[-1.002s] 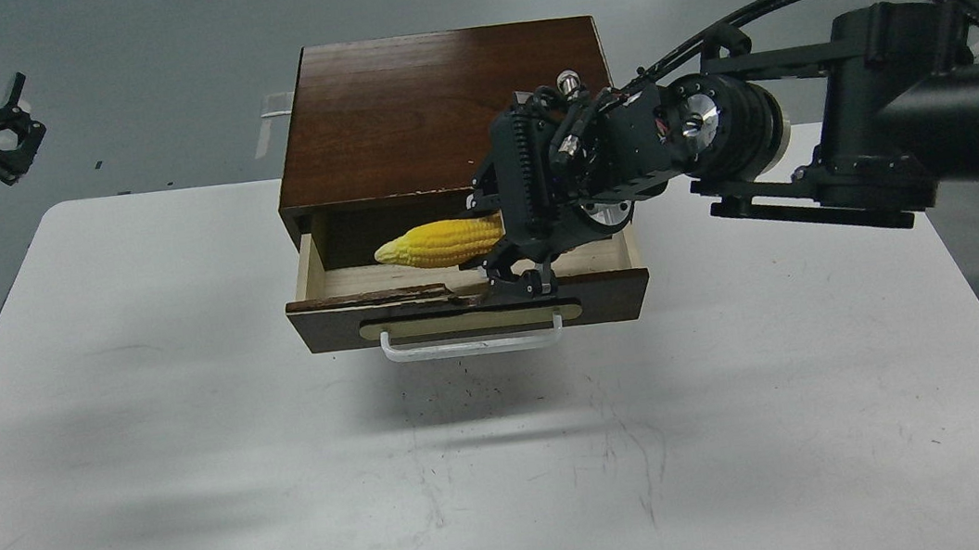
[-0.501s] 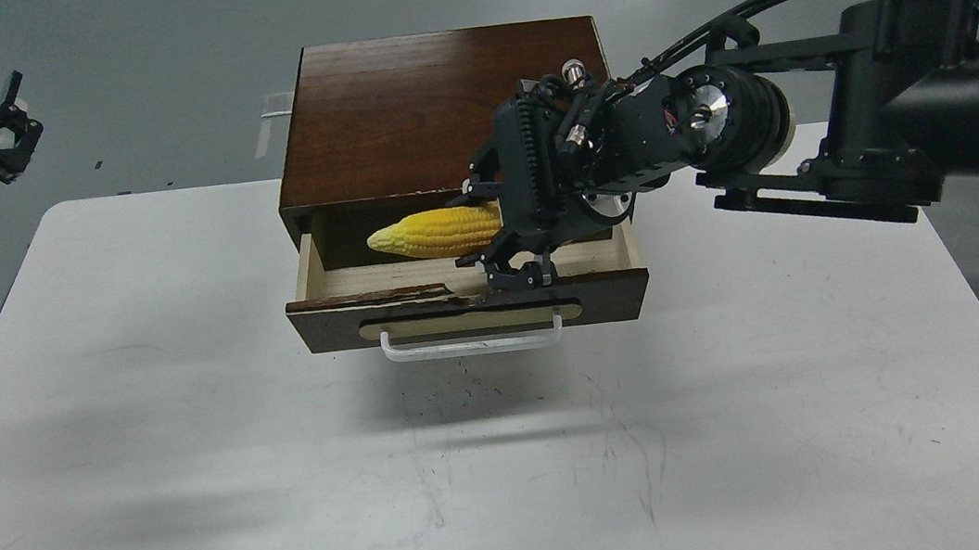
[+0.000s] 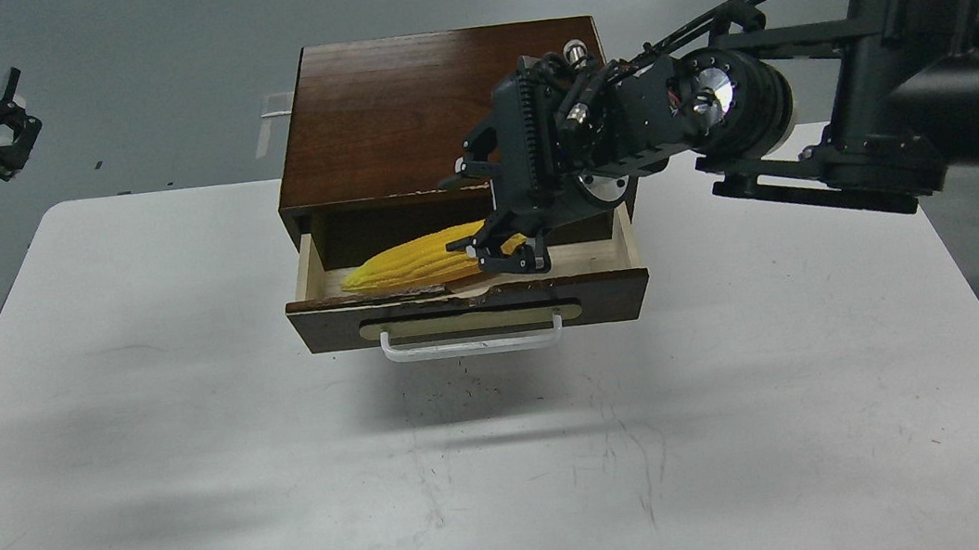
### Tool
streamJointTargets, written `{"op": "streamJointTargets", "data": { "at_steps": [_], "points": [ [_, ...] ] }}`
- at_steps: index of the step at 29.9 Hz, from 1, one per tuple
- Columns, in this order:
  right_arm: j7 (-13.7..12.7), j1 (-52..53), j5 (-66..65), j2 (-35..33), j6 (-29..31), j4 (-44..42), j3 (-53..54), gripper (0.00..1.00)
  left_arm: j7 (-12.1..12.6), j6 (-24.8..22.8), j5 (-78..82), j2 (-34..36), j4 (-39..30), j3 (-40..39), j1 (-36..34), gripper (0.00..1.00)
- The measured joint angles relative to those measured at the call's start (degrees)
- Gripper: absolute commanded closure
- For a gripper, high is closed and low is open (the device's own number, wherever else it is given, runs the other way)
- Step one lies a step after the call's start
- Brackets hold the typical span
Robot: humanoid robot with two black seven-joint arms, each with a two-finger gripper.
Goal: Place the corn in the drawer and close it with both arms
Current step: 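Lower the corn into the drawer and open the right gripper, then withdraw the right gripper and raise the left arm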
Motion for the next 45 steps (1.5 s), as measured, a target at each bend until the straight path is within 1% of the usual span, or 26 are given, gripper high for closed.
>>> {"op": "streamJointTargets", "data": {
  "at_steps": [1,4,5,6,8,10,12,14,19,21,23,24,25,26,27,28,29,31,32,33,35,38,39,41,42,45],
  "points": [
    [0.0,-0.1,1.3,-0.4,0.0,-1.0,1.6,0.19,0.0,0.0,-0.1,0.0,0.0,0.0,-0.2,0.02],
    [0.0,-0.4,6.1,-1.0,-0.4,-4.1,5.7,0.18,0.1,0.0,-0.1,-0.1,0.0,0.0,-0.7,0.03],
    [-0.1,-0.5,7.7,-1.2,-0.7,-5.1,6.7,0.13,0.3,0.0,0.0,-0.2,0.0,0.1,-0.9,0.03],
    [-0.1,-0.6,9.8,-1.5,-1.2,-6.3,7.9,0.12,0.8,0.0,0.2,-0.4,0.0,0.4,-1.3,0.03],
    [-0.1,-0.9,14.8,-2.8,-2.5,-9.2,9.7,0.05,2.1,0.0,0.8,-0.7,0.0,1.3,-2.0,0.03],
    [-0.1,-1.2,20.1,-4.0,-3.7,-11.9,10.6,0.00,4.4,0.0,1.1,-1.0,0.0,2.2,-3.2,0.03],
    [-0.2,-1.3,25.0,-4.7,-4.6,-14.3,10.8,0.00,5.9,0.0,1.3,-1.8,-0.1,2.5,-4.1,0.03],
    [-0.2,-1.5,31.9,-5.4,-5.2,-17.6,10.9,0.00,6.7,0.0,1.5,-2.6,-0.2,2.6,-4.5,0.03],
    [-0.2,-3.4,50.9,-7.7,-5.4,-25.1,10.9,0.00,6.9,0.0,4.4,-3.6,-0.2,2.7,-6.2,0.09],
    [-0.2,-4.4,58.5,-9.0,-5.1,-27.7,10.9,0.00,6.4,0.0,8.6,-4.2,-0.2,2.7,-8.3,0.11],
    [-0.2,-5.8,66.3,-9.9,-4.8,-30.1,10.9,0.00,5.4,0.0,13.6,-4.9,-0.3,2.7,-10.5,0.16],
    [-0.1,-6.5,69.7,-10.1,-4.7,-31.0,10.8,0.00,4.8,0.0,15.7,-5.2,-0.3,2.7,-11.4,0.20],
    [-0.1,-7.2,73.2,-10.3,-4.5,-32.0,10.8,0.00,4.3,0.0,18.0,-5.5,-0.3,2.7,-12.4,0.27],
    [0.0,-7.8,76.6,-10.7,-4.3,-32.8,10.8,0.00,3.8,0.0,20.4,-5.7,-0.4,2.7,-13.3,0.31],
    [0.0,-8.5,79.6,-11.2,-4.0,-33.5,10.8,0.00,3.4,0.0,22.9,-5.9,-0.9,2.7,-14.1,0.39],
    [0.1,-9.2,82.7,-11.8,-3.6,-34.1,10.9,0.00,3.1,0.0,25.6,-6.1,-1.6,2.7,-14.8,0.42],
    [0.2,-10.0,85.5,-12.4,-2.9,-34.6,11.0,0.00,2.9,0.0,28.7,-6.1,-2.8,2.7,-15.3,0.46],
    [0.3,-11.7,89.8,-13.1,-1.8,-35.0,11.2,0.00,2.1,0.0,34.1,-5.9,-5.4,2.7,-15.8,0.59],
    [0.4,-12.9,91.8,-13.3,-1.2,-35.1,11.4,0.00,1.3,0.0,37.2,-5.4,-7.6,2.7,-15.9,0.64],
    [0.4,-14.0,93.3,-13.6,-0.7,-35.1,11.9,0.00,0.5,0.0,40.5,-4.8,-10.1,2.7,-16.0,0.71],
    [0.4,-16.7,96.3,-14.0,-0.2,-35.3,14.0,0.00,-0.7,0.0,48.9,-3.2,-16.6,2.7,-16.0,0.74],
    [0.3,-20.3,101.2,-14.2,0.7,-35.5,18.4,0.00,-1.3,0.0,59.3,-1.9,-24.9,2.8,-15.6,0.80],
    [0.1,-21.6,103.3,-14.2,1.3,-35.9,20.2,0.00,-1.3,0.0,62.5,-1.7,-27.5,3.0,-15.5,0.86],
    [-0.1,-23.9,107.9,-13.9,3.0,-37.6,24.0,0.00,-1.4,0.0,68.8,-1.4,-31.3,3.7,-15.1,0.94],
    [-0.1,-24.9,110.3,-13.6,3.8,-38.3,25.8,0.00,-1.4,0.0,71.6,-1.4,-32.7,4.3,-14.8,1.00],
    [-0.2,-27.5,116.6,-12.4,5.3,-39.1,29.6,0.00,-2.2,0.0,77.3,-1.2,-35.5,6.0,-14.3,1.00]
  ]
}}
